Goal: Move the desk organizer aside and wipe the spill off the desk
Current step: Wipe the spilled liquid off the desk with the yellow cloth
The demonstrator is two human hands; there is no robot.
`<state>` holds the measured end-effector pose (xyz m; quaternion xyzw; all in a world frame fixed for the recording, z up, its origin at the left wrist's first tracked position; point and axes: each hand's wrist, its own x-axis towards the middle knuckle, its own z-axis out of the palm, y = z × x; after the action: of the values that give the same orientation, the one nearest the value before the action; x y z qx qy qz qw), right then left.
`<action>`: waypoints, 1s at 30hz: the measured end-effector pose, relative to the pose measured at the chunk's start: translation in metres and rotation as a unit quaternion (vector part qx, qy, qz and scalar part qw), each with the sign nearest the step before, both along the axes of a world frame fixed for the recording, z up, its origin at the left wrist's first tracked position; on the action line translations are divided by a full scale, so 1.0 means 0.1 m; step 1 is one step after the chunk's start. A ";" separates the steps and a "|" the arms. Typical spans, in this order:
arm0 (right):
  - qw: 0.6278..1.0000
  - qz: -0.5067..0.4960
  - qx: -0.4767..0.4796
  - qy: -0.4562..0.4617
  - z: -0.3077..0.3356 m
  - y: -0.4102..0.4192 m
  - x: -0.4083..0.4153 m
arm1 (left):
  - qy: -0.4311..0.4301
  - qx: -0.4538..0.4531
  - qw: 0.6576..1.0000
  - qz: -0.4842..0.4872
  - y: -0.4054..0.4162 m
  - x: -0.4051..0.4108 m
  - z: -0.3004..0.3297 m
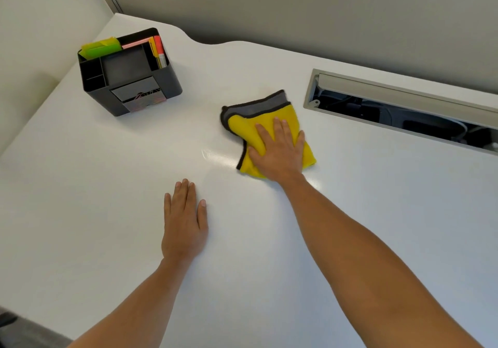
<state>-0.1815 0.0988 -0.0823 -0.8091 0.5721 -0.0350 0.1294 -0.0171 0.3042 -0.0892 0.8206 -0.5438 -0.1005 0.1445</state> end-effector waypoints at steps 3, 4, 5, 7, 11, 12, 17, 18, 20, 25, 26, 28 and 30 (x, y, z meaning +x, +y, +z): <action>0.997 -0.075 -0.002 0.005 0.02 -0.07 -0.45 | 0.007 0.001 1.000 0.003 0.00 -0.01 -0.01; 0.995 -0.095 -0.004 0.008 0.02 -0.07 -0.60 | 0.008 0.001 1.000 0.004 0.01 -0.01 0.00; 0.993 -0.113 -0.006 0.013 0.03 -0.06 -0.74 | 0.008 0.002 1.000 0.004 0.01 -0.01 0.00; 0.989 -0.146 -0.011 0.027 0.03 -0.01 -0.99 | 0.011 0.004 1.000 0.006 0.00 -0.01 0.02; 0.975 -0.221 -0.015 0.027 0.01 0.16 -1.39 | 0.011 0.005 1.000 0.007 0.00 -0.02 0.03; 0.970 -0.240 -0.015 0.022 0.00 0.22 -1.45 | 0.012 0.006 1.000 0.007 0.00 -0.02 0.02; 0.954 -0.299 0.001 0.015 -0.01 0.35 -1.38 | 0.006 0.002 1.000 0.004 0.00 -0.01 -0.01; 0.953 -0.304 0.006 0.016 -0.01 0.36 -1.32 | 0.005 0.001 1.000 0.004 0.01 -0.01 -0.01; 0.954 -0.300 0.016 0.016 -0.02 0.41 -1.16 | 0.002 -0.002 1.000 0.004 0.01 -0.01 -0.02; 0.980 -0.197 0.032 0.016 -0.04 0.69 -0.55 | -0.001 -0.008 1.000 0.005 0.01 -0.02 -0.04; 0.985 -0.168 0.031 0.015 -0.04 0.77 -0.42 | -0.001 -0.008 1.000 0.005 0.00 -0.02 -0.04; 0.994 -0.111 0.022 0.014 -0.04 0.96 -0.21 | -0.002 -0.008 1.000 0.005 0.00 -0.02 -0.04; 0.998 -0.061 0.007 0.011 -0.05 1.12 -0.10 | -0.002 -0.008 1.000 0.007 0.00 -0.01 -0.03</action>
<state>-0.1916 0.2108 -0.0877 -0.7722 0.6220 -0.0293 0.1263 -0.0179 0.3046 -0.0926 0.8235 -0.5391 -0.0931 0.1504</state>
